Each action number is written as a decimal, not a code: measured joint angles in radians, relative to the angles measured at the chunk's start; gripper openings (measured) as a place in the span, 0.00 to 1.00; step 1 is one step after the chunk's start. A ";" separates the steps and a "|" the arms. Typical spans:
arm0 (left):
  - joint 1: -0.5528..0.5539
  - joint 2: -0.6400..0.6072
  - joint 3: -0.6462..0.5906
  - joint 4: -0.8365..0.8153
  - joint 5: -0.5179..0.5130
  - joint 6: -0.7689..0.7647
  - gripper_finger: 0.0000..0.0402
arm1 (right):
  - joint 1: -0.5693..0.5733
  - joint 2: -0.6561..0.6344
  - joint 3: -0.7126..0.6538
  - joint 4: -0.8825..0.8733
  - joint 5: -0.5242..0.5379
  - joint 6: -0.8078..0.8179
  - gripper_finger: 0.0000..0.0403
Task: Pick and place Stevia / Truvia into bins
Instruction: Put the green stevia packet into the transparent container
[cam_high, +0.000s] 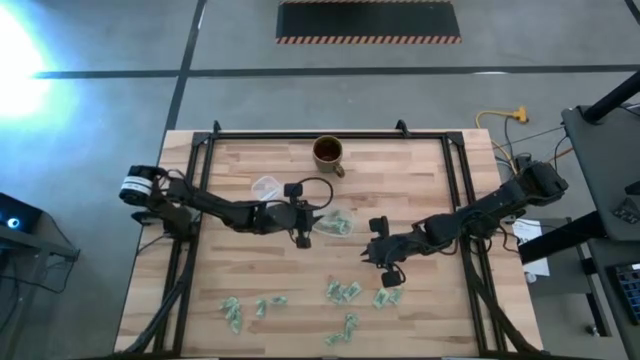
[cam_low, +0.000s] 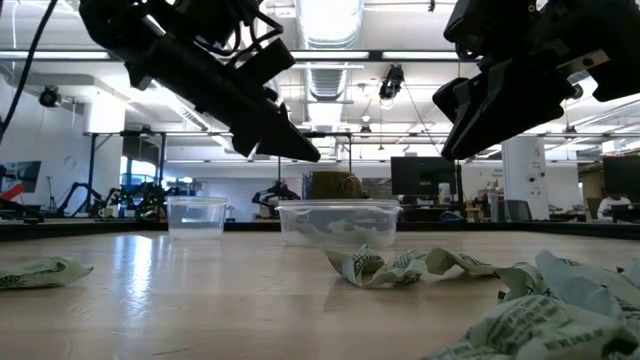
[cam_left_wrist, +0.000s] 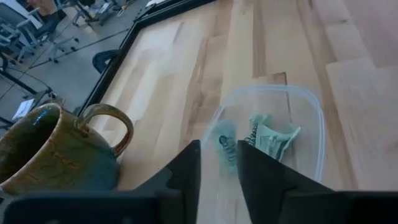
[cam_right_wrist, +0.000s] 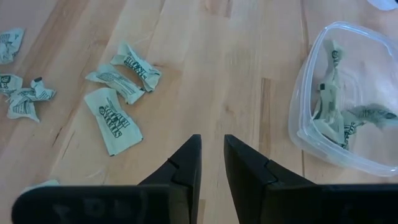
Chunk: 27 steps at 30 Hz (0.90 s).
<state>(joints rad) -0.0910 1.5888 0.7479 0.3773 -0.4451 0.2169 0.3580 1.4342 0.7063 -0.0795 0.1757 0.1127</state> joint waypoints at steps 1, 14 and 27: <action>0.000 -0.002 0.001 0.001 0.000 0.000 0.25 | 0.000 0.000 0.000 0.000 0.000 0.001 0.15; -0.010 -0.026 -0.001 -0.004 0.002 -0.004 0.32 | 0.027 0.140 -0.013 0.290 -0.234 -0.006 0.21; -0.010 -0.028 -0.002 -0.054 0.002 -0.030 0.32 | 0.037 0.315 -0.002 0.410 -0.236 0.042 0.31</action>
<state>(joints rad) -0.1009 1.5608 0.7456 0.3230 -0.4431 0.1871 0.3950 1.7487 0.7040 0.3300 -0.0606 0.1550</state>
